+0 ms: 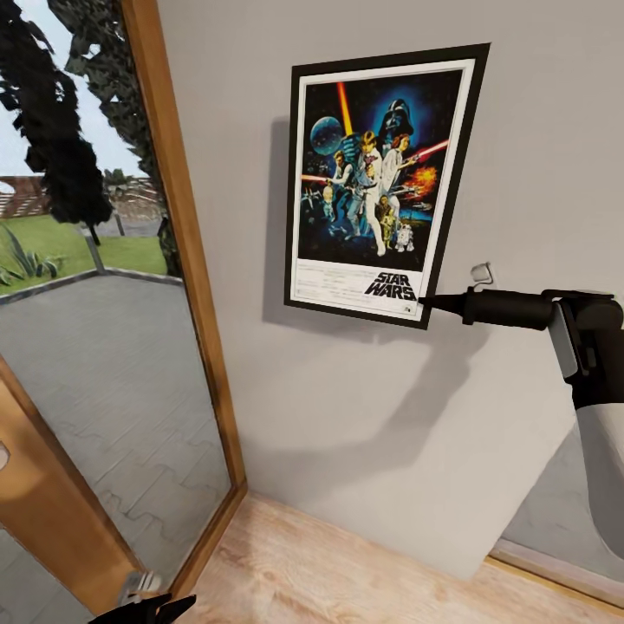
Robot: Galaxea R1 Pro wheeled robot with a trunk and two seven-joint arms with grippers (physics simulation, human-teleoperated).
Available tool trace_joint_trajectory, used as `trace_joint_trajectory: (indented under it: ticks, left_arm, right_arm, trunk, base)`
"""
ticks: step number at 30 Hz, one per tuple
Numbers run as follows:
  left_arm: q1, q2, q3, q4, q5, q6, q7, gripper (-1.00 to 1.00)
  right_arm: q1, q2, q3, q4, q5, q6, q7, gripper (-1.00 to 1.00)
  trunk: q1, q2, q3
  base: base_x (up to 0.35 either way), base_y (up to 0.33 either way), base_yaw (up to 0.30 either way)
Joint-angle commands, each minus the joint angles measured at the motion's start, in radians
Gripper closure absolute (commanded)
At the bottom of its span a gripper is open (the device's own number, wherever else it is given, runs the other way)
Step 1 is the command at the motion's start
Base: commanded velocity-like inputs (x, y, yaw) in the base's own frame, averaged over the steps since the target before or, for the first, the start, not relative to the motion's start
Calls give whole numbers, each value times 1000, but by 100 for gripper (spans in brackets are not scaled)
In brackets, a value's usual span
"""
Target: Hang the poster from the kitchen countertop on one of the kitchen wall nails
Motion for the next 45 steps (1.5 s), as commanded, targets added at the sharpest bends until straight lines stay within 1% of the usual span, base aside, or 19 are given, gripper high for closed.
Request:
trace_joint_trajectory:
  ticks: [1,22,45]
  left_arm:
    - [-1,1,-5,0,10,9,-2,-100]
    - [-1,1,-5,0,10,9,-2,-100]
    - [-1,1,-5,0,10,9,-2,-100]
  right_arm:
    - [-1,0,0,0,-4,9,2,100]
    - [0,0,0,1,-3,9,2,100]
    - [1,0,-1,1,-3,9,2,100]
  trunk:
    - [1,-2,-2]
    - [1,-2,-2]
    - [1,-2,-2]
  base:
    - [127,0,0]
    - [54,0,0]
    - [5,0,0]
